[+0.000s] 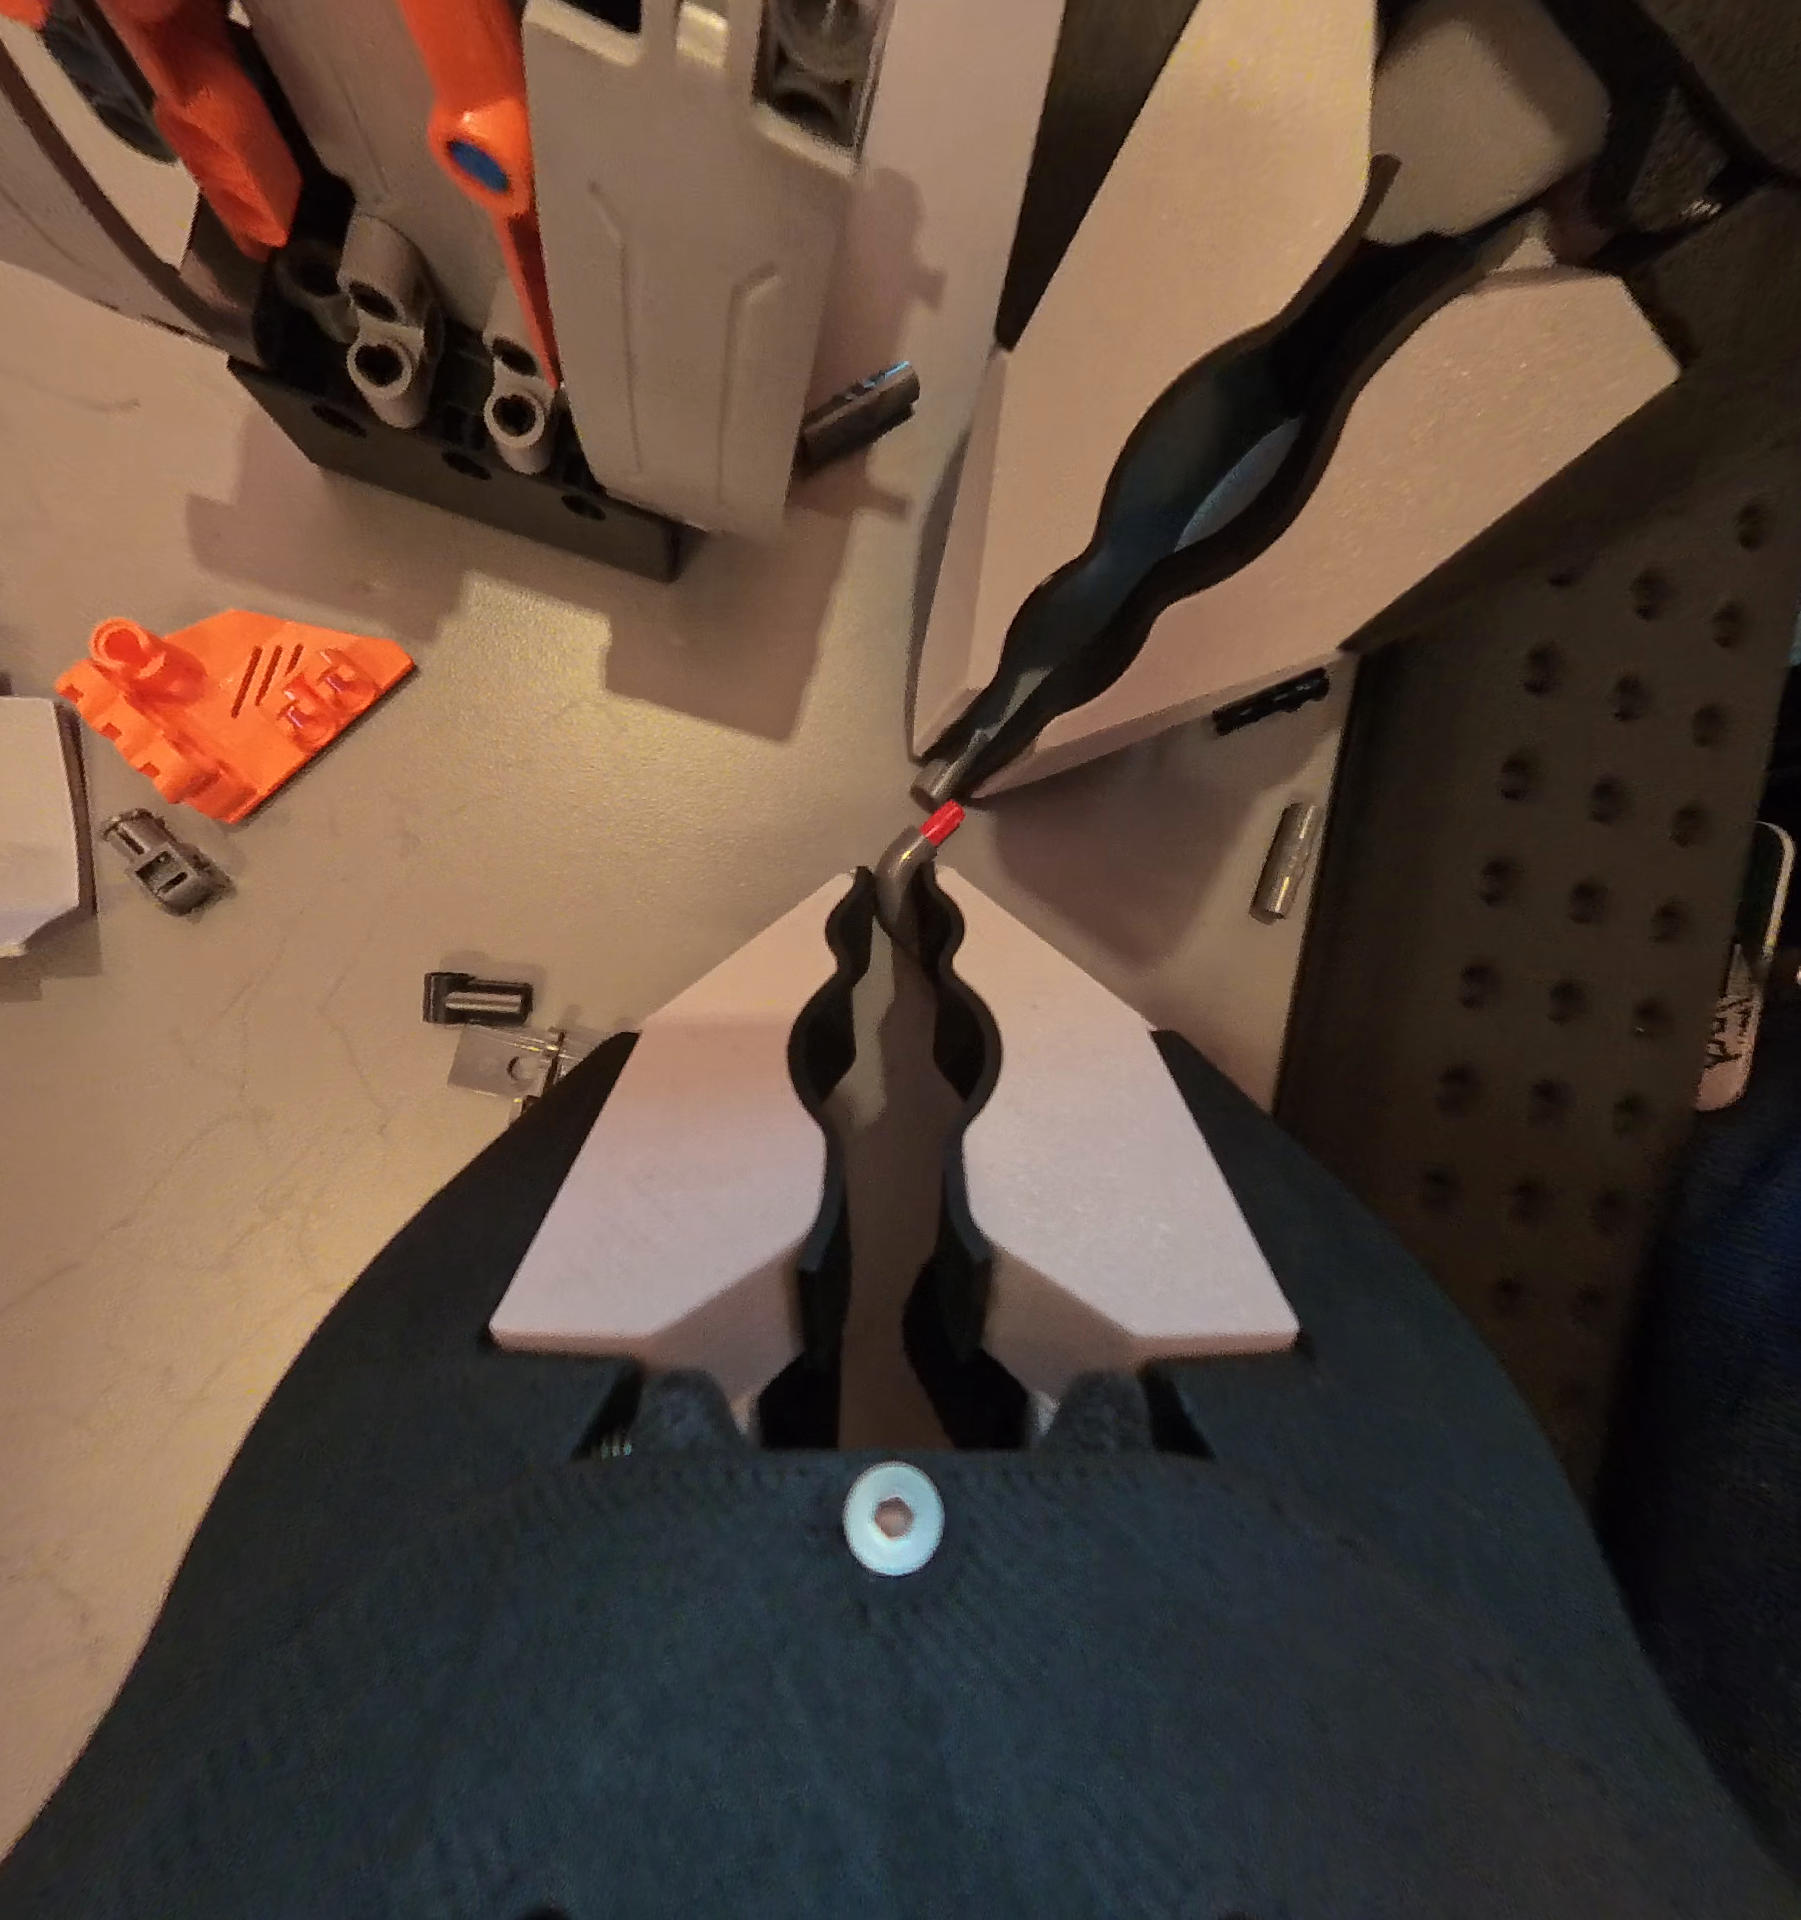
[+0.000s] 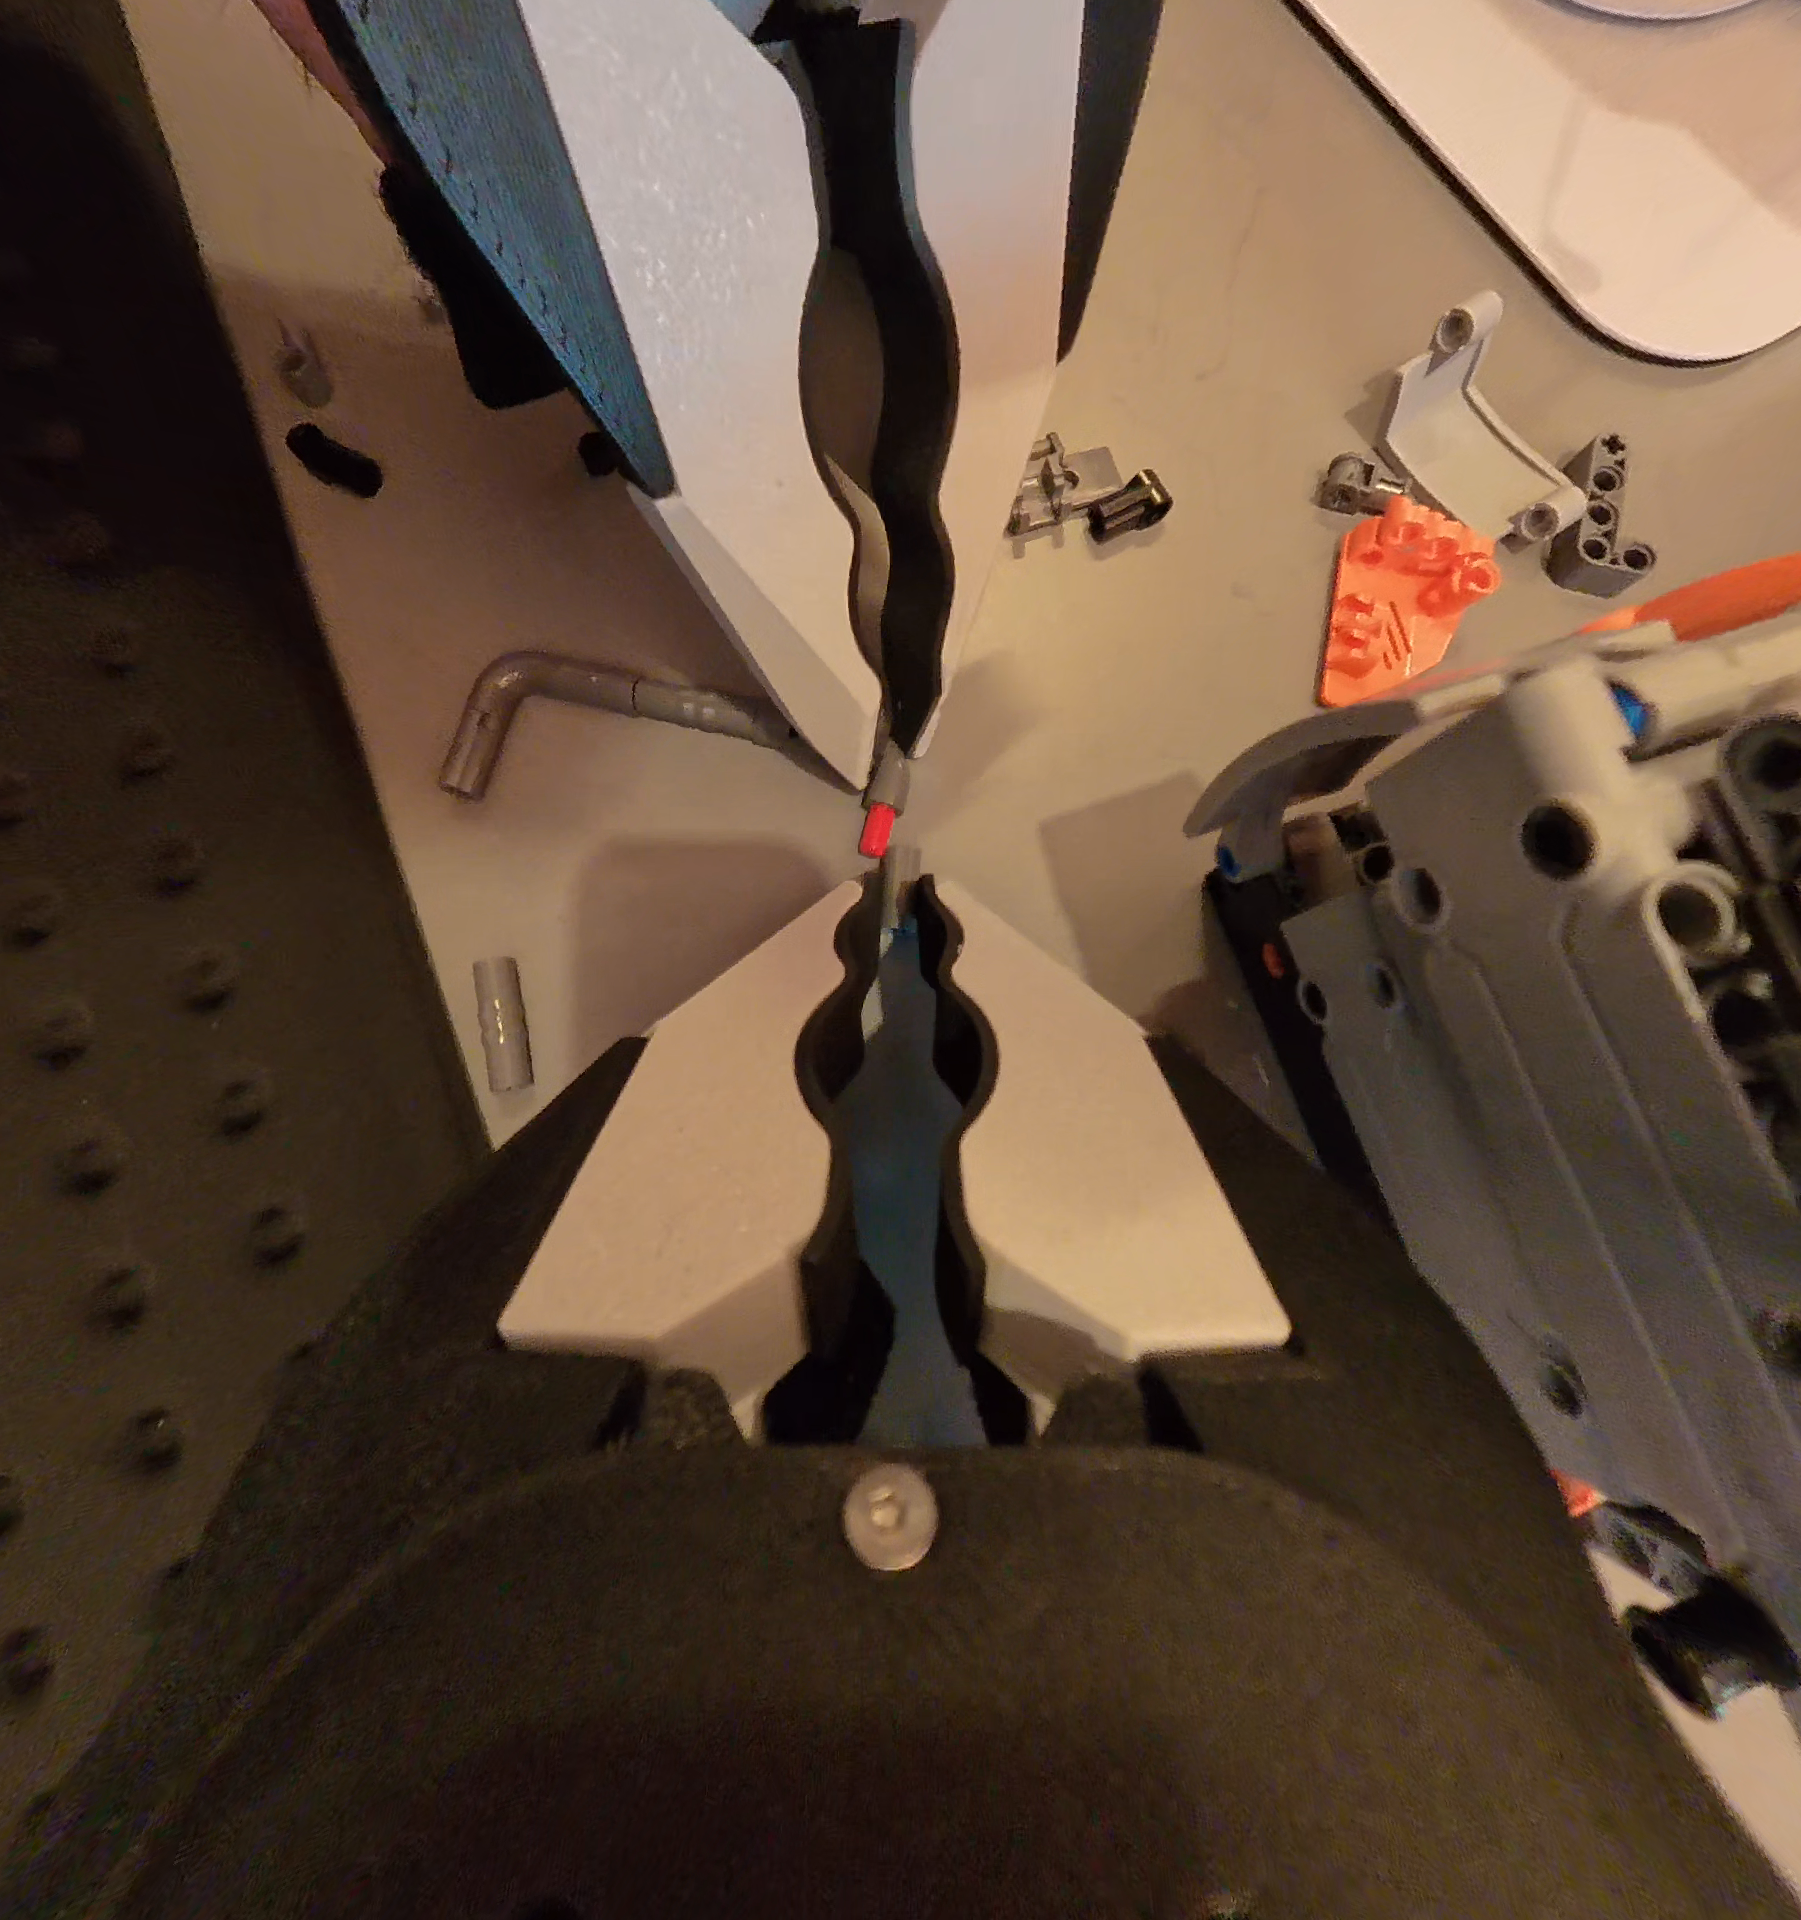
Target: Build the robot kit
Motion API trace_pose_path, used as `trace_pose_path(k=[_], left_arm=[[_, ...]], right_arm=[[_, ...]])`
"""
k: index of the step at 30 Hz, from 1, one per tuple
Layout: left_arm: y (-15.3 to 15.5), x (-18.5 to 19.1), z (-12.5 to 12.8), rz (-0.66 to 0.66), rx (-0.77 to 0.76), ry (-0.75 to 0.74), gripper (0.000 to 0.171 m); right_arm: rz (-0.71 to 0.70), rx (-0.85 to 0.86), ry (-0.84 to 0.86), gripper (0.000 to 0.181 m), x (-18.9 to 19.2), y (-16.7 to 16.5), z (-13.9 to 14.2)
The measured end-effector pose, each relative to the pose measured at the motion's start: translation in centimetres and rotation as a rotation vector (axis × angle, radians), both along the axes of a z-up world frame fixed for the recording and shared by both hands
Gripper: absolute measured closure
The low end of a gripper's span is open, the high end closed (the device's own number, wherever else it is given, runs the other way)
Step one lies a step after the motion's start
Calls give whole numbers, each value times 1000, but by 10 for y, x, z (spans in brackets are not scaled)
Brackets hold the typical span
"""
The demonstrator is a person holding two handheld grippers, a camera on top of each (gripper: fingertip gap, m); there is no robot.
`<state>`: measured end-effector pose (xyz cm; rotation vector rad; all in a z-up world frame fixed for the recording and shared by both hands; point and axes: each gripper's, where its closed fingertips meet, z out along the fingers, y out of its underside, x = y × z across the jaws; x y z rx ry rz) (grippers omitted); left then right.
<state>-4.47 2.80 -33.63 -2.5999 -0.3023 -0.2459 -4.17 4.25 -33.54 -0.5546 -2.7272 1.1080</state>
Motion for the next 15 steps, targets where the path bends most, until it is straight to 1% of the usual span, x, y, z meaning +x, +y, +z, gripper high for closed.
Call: trace_pose_path(k=[5,7,15], left_arm=[[-1,-4,0,47,19,42,166],[0,-3,0,52,30,31,165],[2,-4,1,83,62,56,166]], right_arm=[[-7,-9,-21,177,2,3,0],[-23,-37,-36,177,2,1,0],[-51,-50,-69,177,2,0,0]])
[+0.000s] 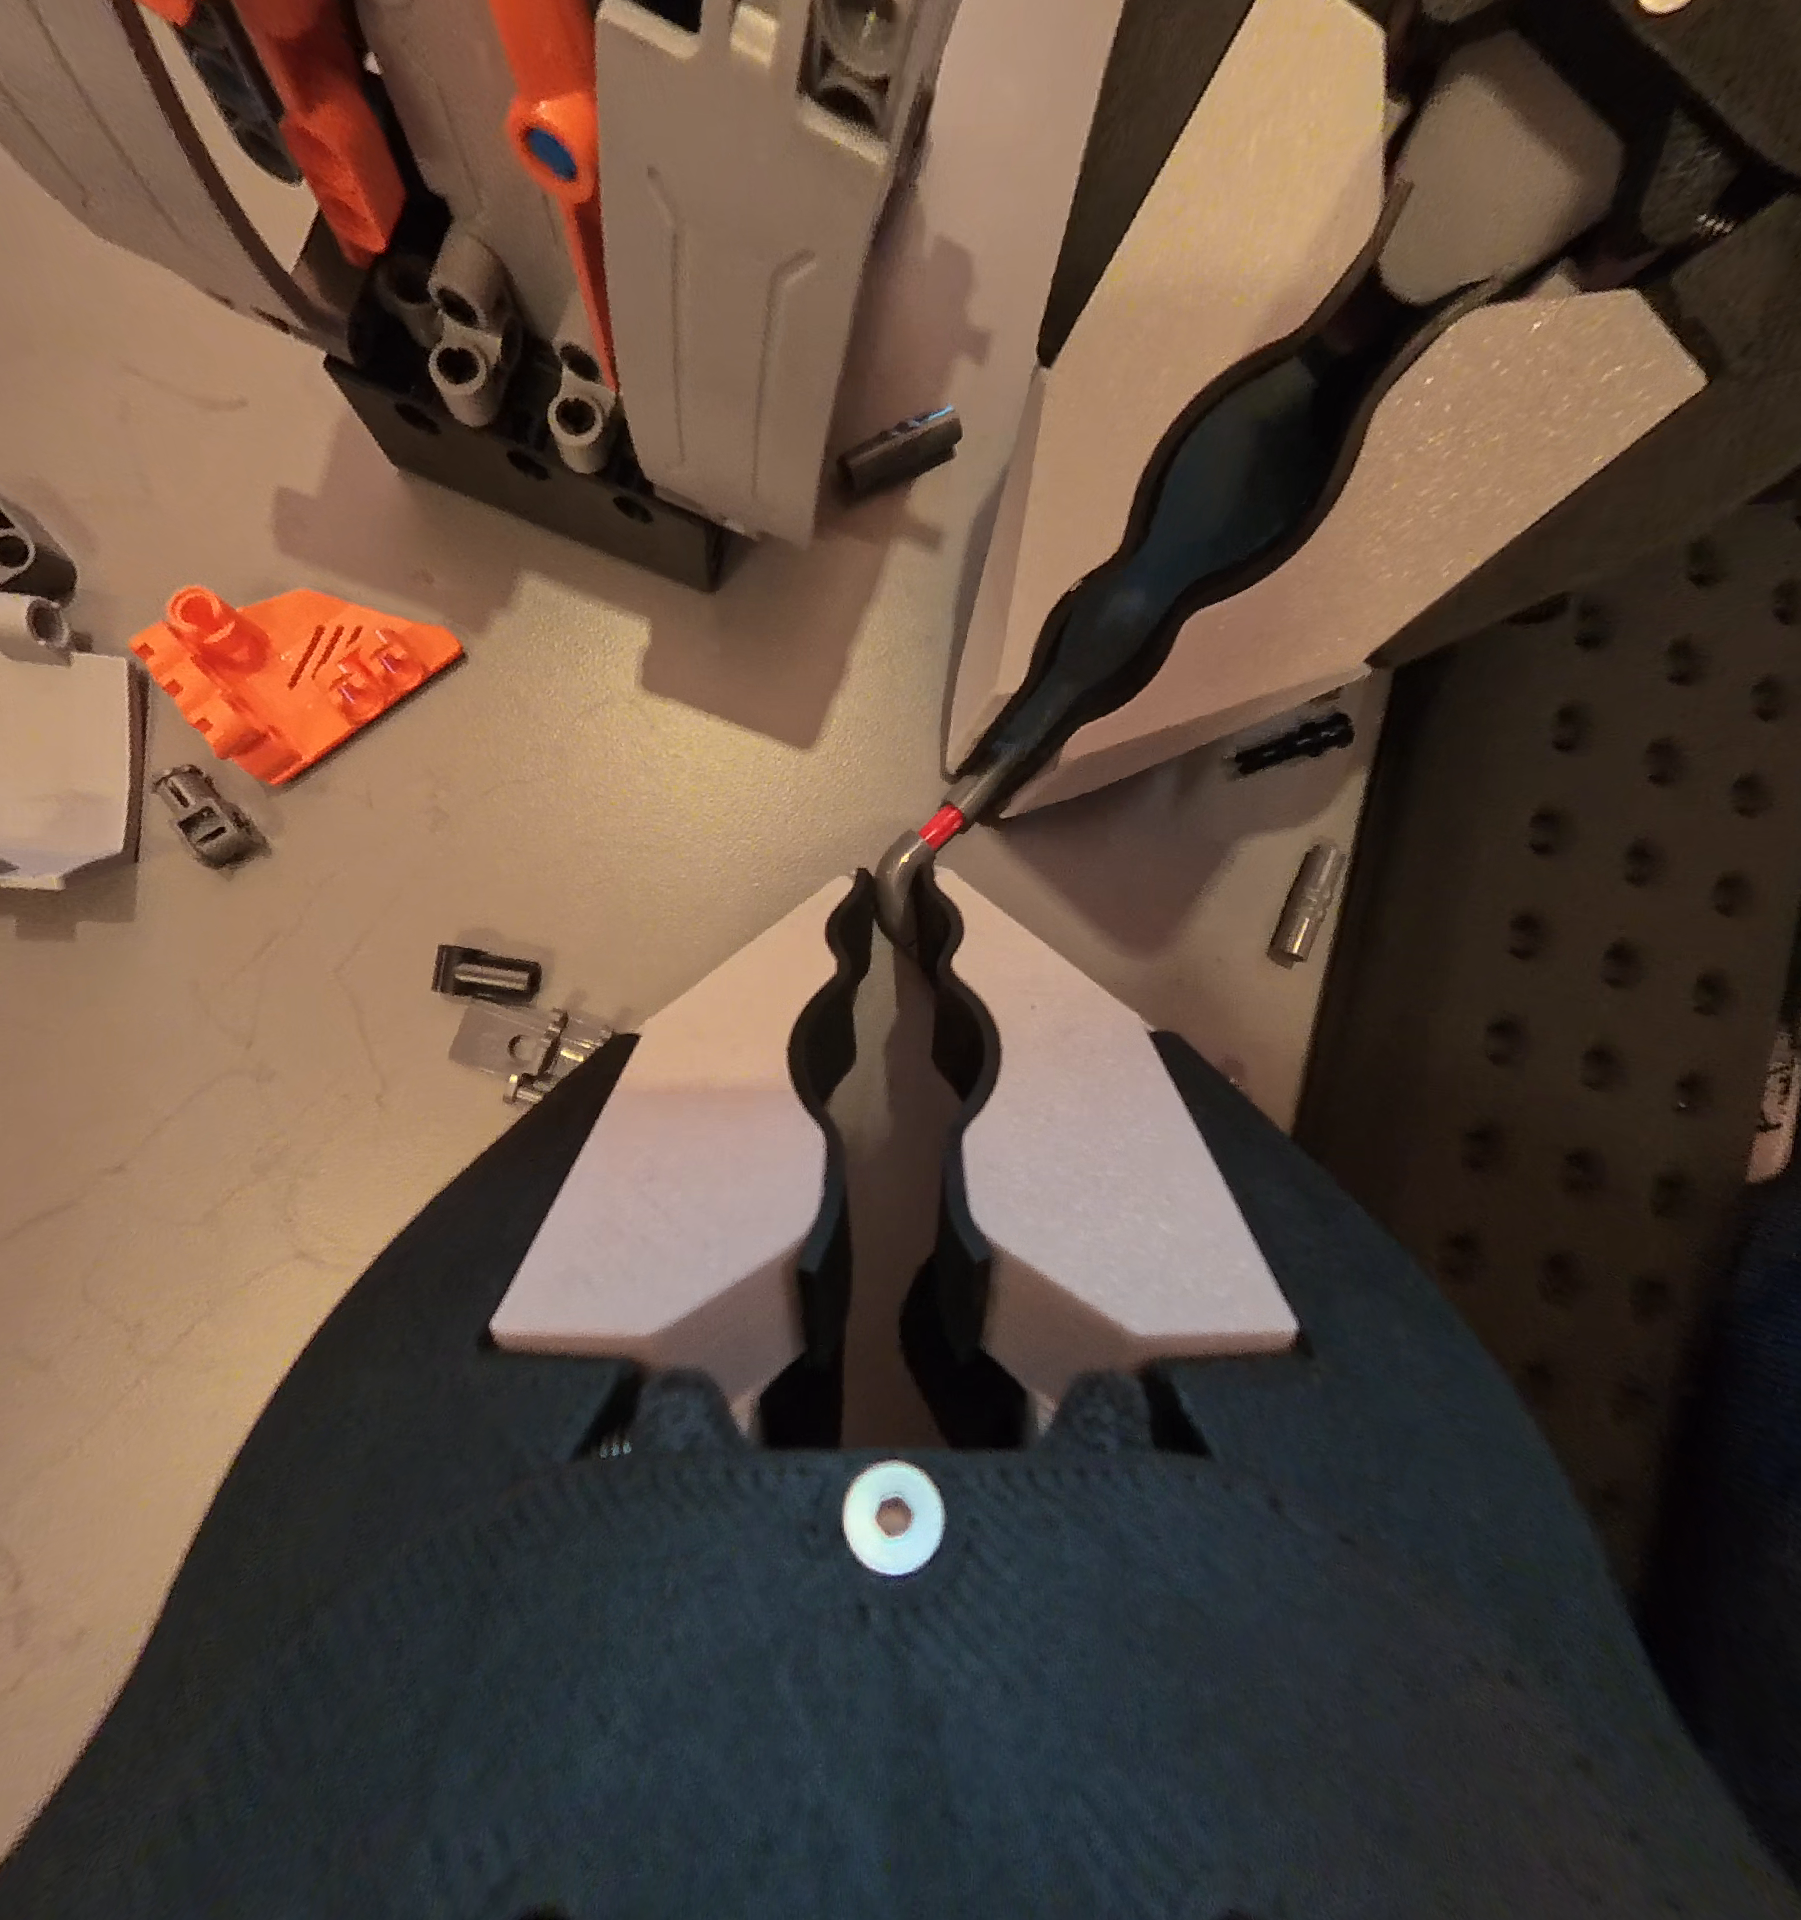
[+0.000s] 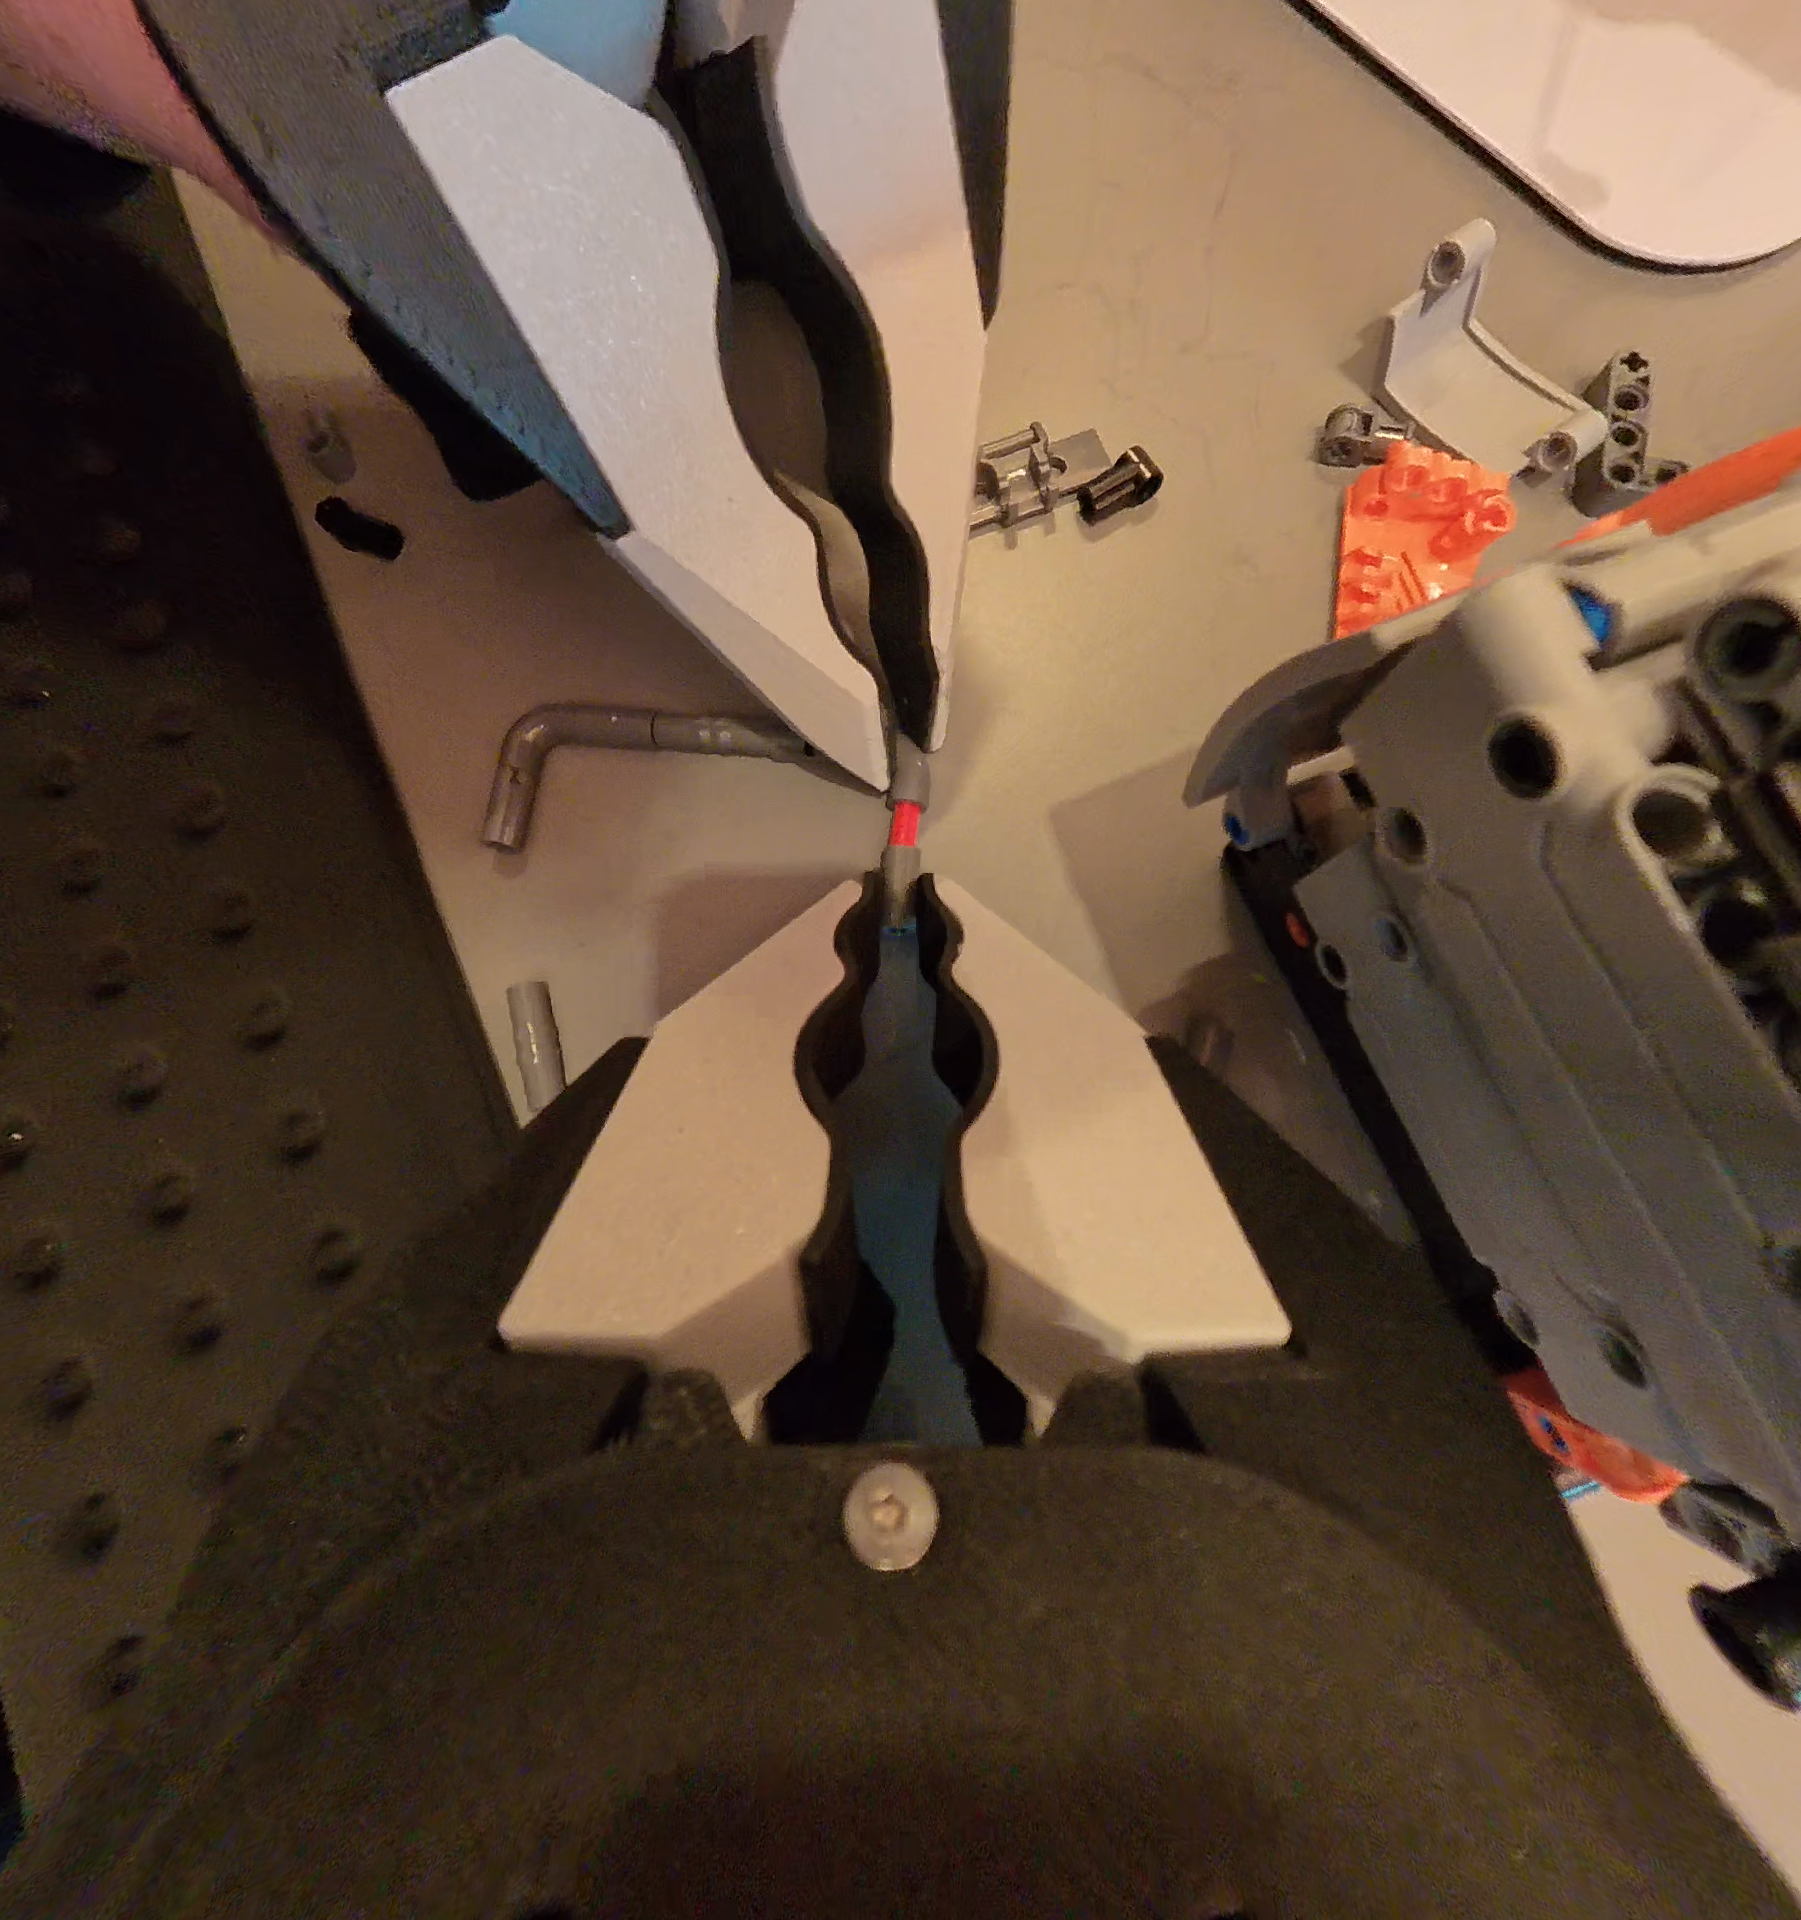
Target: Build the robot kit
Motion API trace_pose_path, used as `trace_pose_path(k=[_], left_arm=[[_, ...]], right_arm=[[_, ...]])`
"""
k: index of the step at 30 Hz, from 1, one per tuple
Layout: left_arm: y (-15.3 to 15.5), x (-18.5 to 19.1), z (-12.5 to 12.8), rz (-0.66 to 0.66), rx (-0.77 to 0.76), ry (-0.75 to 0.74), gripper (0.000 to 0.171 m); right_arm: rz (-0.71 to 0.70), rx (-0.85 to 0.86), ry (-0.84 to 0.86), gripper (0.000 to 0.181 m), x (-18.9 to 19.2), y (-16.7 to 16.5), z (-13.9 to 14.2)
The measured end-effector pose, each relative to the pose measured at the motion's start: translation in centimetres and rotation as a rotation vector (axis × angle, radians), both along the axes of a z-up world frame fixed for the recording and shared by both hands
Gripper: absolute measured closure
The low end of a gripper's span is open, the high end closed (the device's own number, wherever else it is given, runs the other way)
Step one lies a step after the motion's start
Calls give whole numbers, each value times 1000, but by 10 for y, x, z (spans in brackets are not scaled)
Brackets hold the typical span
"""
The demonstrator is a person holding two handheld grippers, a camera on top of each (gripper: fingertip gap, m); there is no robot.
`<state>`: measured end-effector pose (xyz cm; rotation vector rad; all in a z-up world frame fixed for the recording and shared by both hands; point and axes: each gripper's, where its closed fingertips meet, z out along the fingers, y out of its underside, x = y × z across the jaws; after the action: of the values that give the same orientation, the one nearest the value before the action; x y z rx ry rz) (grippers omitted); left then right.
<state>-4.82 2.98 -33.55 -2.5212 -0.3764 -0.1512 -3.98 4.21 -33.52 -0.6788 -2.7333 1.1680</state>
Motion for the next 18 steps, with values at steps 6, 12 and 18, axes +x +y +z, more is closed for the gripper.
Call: trace_pose_path(k=[6,12,18], left_arm=[[-2,-2,1,15,16,63,166],[0,-4,7,18,91,99,166],[4,-3,12,18,135,99,167]], right_arm=[[-48,-75,-104,177,-1,-2,1],[-70,-132,-183,177,-1,-3,2],[-47,-118,-162,177,1,-4,1]])
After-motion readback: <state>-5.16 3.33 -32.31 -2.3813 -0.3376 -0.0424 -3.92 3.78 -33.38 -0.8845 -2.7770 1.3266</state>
